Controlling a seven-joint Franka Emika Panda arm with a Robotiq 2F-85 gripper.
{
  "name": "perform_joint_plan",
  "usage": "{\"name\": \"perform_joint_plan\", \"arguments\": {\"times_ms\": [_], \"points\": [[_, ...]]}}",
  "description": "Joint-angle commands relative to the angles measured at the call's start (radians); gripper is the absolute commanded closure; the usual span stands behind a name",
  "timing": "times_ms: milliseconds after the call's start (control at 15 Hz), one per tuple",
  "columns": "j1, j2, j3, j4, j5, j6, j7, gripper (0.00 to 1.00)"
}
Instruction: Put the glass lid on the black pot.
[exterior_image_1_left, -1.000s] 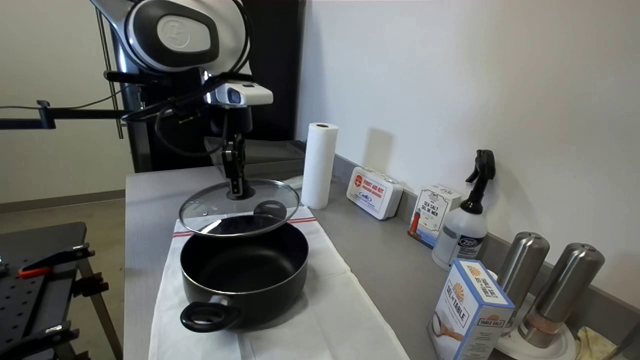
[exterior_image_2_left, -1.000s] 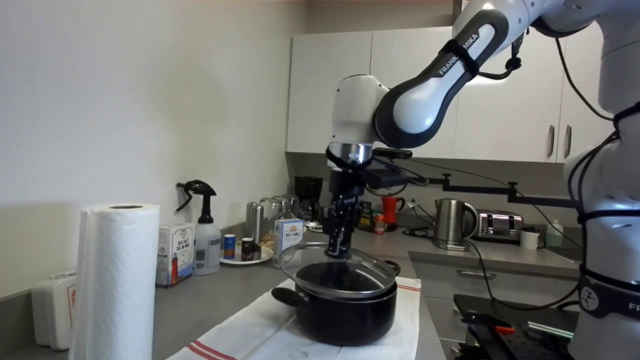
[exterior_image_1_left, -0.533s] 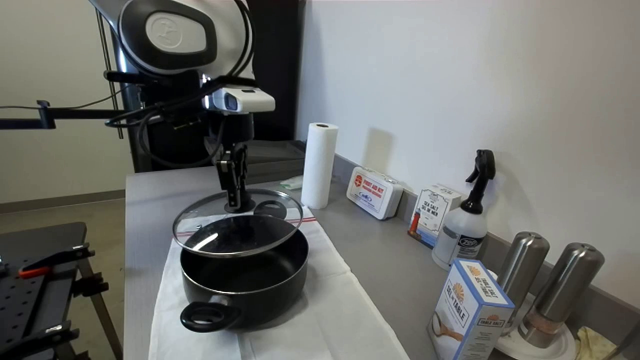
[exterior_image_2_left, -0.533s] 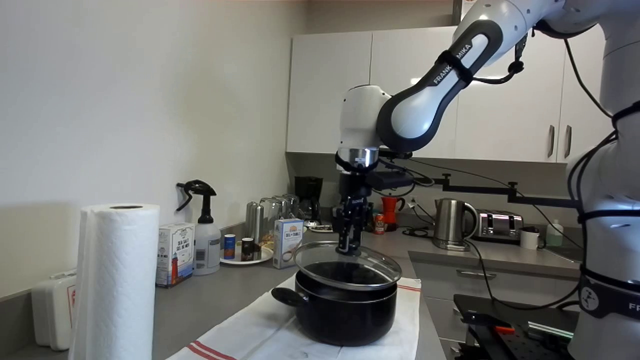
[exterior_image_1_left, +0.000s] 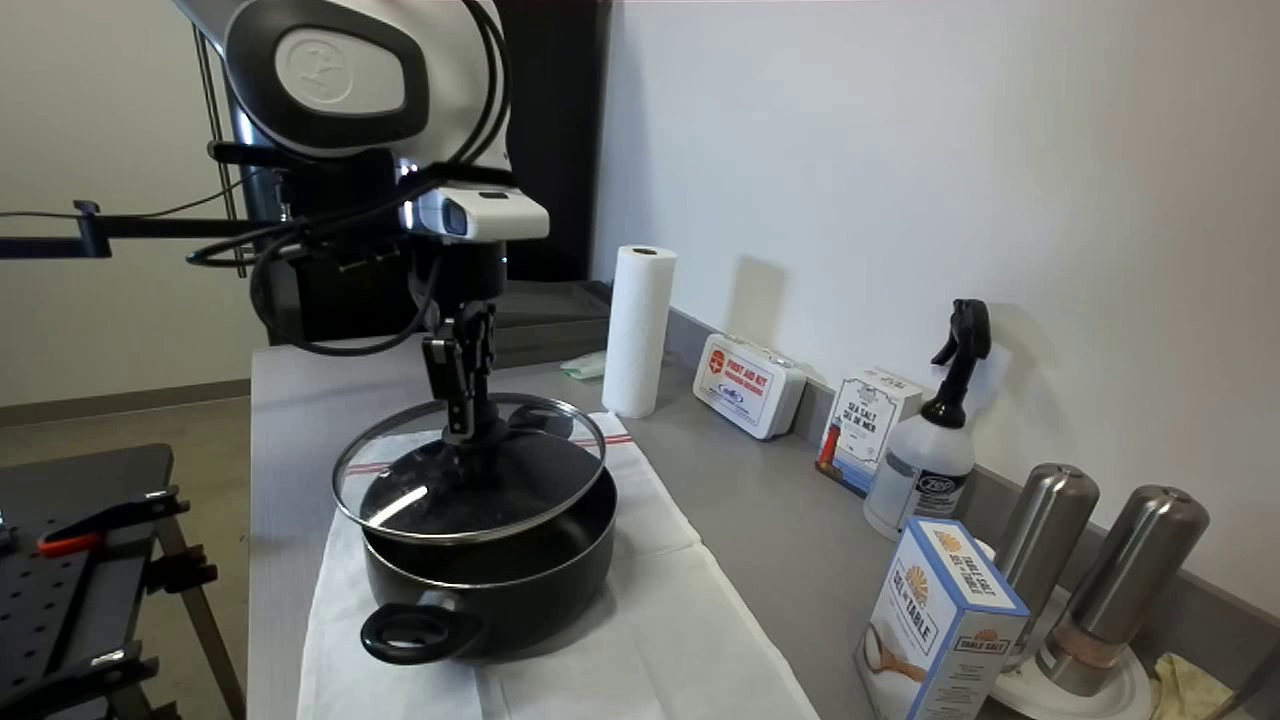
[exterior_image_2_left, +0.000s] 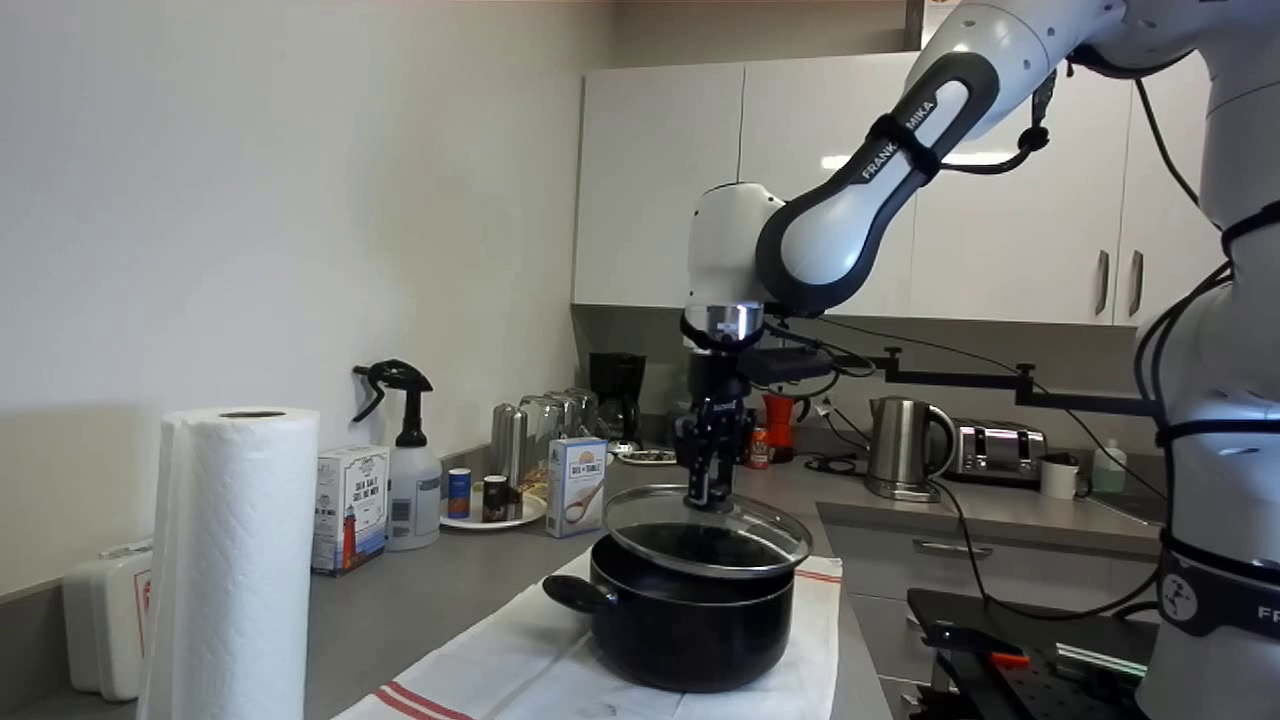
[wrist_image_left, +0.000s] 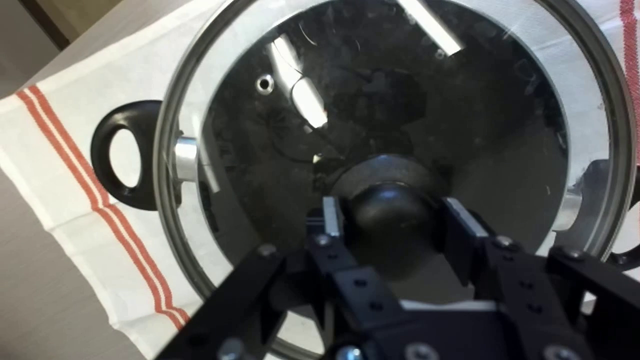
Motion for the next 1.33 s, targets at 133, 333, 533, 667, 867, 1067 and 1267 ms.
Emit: {"name": "perform_joint_plan", "arguments": {"times_ms": [133, 333, 533, 667, 867, 1067, 1267], "points": [[-0.009, -0.031, -0.008, -0.007, 0.029, 0.007, -0.039, 0.75], [-0.011, -0.023, -0.010, -0.002, 0.040, 0.012, -0.052, 0.75], [-0.012, -0.007, -0.010, 0.007, 0.056, 0.023, -0.074, 0.75], [-0.012, 0.004, -0.010, 0.013, 0.071, 0.025, -0.088, 0.75], [-0.011, 0.023, -0.010, 0.023, 0.084, 0.030, -0.104, 0.75], [-0.010, 0.050, -0.013, 0.039, 0.081, 0.041, -0.107, 0.75], [-0.009, 0.079, -0.017, 0.060, 0.082, 0.055, -0.111, 0.75]]}}
